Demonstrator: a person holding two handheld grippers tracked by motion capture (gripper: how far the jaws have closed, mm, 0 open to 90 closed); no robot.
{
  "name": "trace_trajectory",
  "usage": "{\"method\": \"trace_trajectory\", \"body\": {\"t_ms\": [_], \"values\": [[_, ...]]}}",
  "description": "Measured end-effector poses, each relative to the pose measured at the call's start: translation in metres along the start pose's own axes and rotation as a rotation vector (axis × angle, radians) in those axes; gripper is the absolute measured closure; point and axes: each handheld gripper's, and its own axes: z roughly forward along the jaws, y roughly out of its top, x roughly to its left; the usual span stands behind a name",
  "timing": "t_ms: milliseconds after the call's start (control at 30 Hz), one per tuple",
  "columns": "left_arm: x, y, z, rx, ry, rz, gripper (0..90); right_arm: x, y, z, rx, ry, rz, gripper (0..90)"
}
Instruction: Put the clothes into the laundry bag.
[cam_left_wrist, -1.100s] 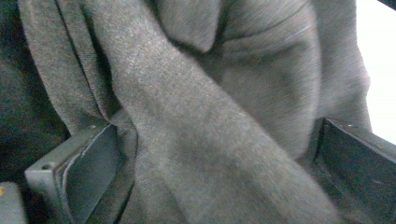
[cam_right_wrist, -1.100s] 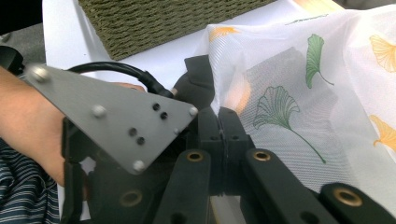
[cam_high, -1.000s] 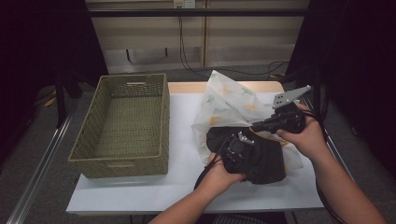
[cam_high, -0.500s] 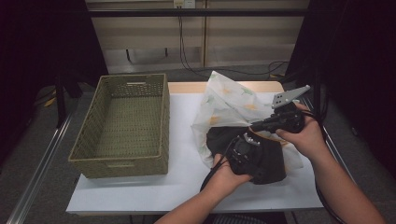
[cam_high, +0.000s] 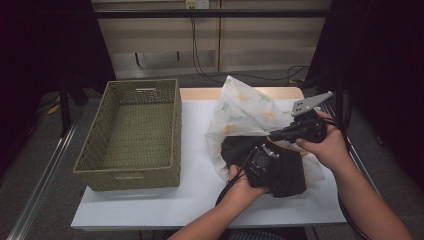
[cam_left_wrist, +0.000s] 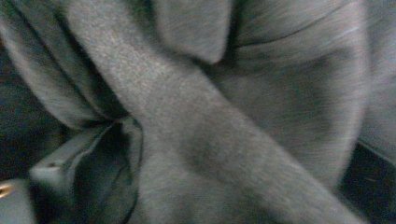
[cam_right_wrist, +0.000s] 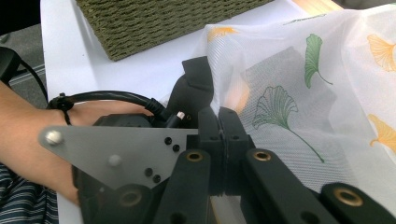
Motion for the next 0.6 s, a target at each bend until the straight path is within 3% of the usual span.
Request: {"method": "trace_trajectory", "body": {"t_ms": [167,300,433,600], "values": [[0.001,-0.003,-0.003,-0.036,0.051,-0.009,25.1,-0.001,0.0,0.001,0.001,0.007,-0.004,90.0],[0.006,-0.003,-0.01,-0.02,0.063,0.018,48.1,-0.001,0.0,0.002,0.0,0.001,-0.002,90.0],[0.01,-0.001,-0.019,-0.023,0.064,0.023,64.9,-0.001,0.0,0.003,-0.003,0.004,-0.004,90.0],[0.015,0.0,-0.027,-0.052,0.048,0.004,73.3,0.0,0.0,0.001,0.003,0.007,-0.004,90.0]]}}
